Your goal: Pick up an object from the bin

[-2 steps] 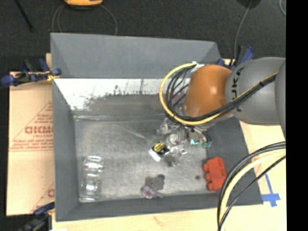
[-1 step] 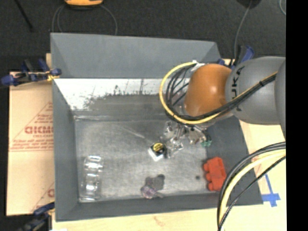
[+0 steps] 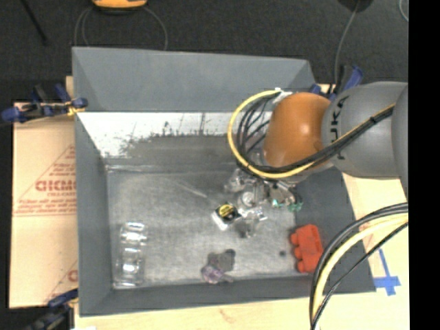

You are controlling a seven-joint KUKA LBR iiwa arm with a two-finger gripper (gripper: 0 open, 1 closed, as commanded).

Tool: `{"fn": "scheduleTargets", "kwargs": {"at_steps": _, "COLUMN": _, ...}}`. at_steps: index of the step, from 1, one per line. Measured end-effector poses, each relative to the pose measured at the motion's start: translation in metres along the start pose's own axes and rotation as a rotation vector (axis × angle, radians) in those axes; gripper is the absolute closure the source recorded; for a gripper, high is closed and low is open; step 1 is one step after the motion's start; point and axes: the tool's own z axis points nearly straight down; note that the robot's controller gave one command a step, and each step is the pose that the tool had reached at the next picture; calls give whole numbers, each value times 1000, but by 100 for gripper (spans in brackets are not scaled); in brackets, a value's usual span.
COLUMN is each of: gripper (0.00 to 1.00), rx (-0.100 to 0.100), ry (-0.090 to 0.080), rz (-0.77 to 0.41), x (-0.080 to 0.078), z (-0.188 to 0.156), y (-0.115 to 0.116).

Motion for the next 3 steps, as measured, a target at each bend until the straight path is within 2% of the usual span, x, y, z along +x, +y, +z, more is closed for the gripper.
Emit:
{"fn": "scheduleTargets", "kwargs": {"at_steps": 1, "gripper": 100, "rx": 2, "ry": -9, "rz": 2, "x": -2, "z": -2, "y": 0}}
{"fn": "scheduleTargets", "kwargs": {"at_steps": 2, "gripper": 0, "rx": 0, "ry": 0, "rz": 1, "x": 0, "z": 0, "y": 0}}
{"fn": "scheduleTargets", "kwargs": {"at_steps": 3, "gripper": 100, "rx": 1, "ry": -4, "rz": 3, "x": -2, "z": -2, "y": 0}}
